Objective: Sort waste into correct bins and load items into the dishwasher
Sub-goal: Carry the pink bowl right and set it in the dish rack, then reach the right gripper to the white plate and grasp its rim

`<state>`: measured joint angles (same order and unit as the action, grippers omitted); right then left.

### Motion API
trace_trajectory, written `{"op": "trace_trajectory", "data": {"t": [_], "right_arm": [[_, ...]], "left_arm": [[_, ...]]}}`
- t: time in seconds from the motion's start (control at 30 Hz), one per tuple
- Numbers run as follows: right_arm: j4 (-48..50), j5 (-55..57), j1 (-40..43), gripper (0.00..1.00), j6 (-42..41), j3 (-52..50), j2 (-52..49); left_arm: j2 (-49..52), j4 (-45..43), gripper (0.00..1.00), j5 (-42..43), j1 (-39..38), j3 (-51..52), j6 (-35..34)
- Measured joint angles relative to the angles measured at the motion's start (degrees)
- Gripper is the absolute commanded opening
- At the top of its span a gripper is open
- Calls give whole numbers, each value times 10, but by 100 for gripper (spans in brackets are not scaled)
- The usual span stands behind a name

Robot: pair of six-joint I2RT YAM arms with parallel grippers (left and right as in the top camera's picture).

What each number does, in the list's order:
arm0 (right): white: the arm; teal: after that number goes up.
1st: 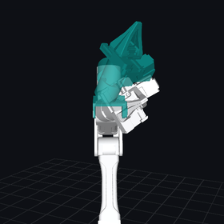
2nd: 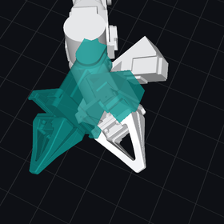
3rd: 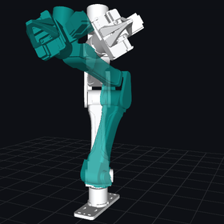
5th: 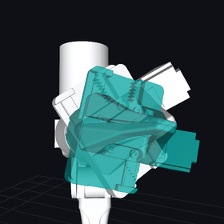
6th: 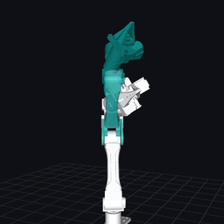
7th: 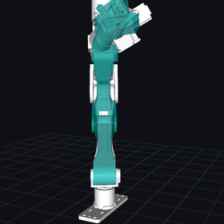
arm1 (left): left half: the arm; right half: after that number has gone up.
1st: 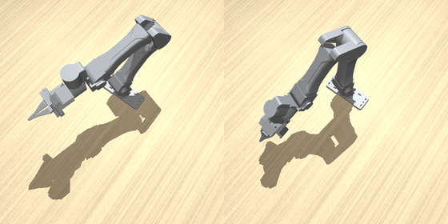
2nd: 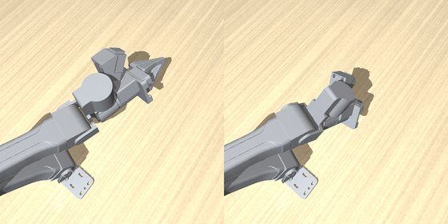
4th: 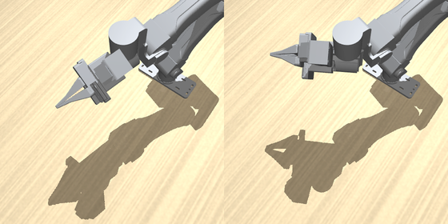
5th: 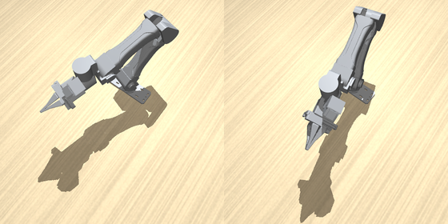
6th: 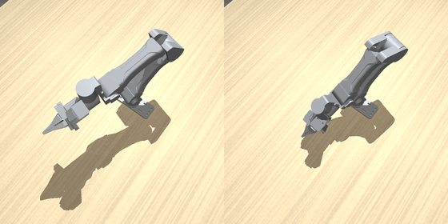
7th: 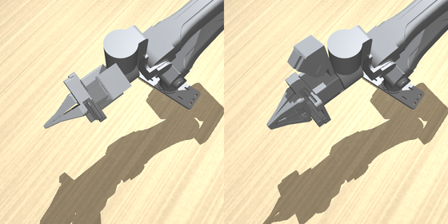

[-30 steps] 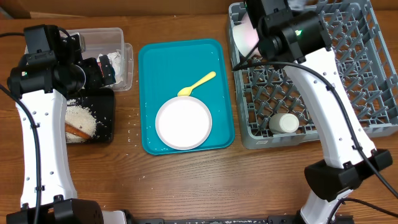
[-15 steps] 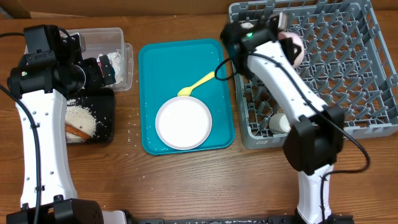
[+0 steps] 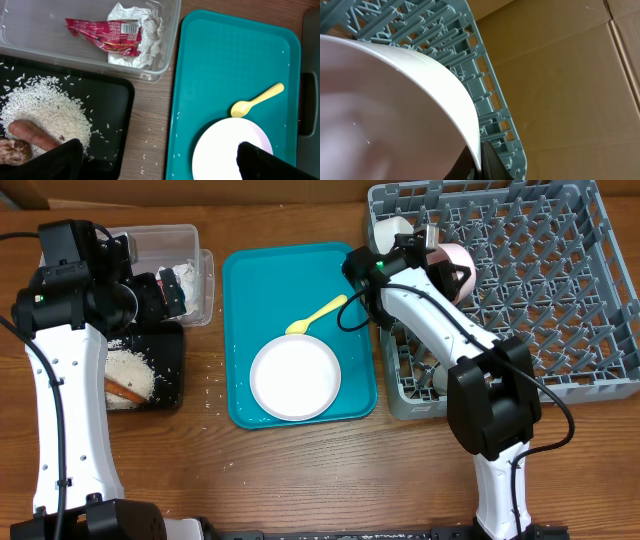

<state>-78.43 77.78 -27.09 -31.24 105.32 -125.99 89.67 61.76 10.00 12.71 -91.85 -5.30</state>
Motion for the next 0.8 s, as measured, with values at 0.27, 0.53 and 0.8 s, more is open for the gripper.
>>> {"op": "trace_trajectory", "data": {"t": [0.27, 0.53, 0.8], "right_arm": [[-22, -46, -38, 34, 1, -2, 0], [-93, -125, -65, 71, 2, -12, -1], [-165, -139, -83, 100, -10, 54, -3]], "left_arm": [[0, 0, 100, 0, 0, 0, 0], [0, 0, 100, 0, 0, 0, 0], [0, 0, 100, 0, 0, 0, 0]]}}
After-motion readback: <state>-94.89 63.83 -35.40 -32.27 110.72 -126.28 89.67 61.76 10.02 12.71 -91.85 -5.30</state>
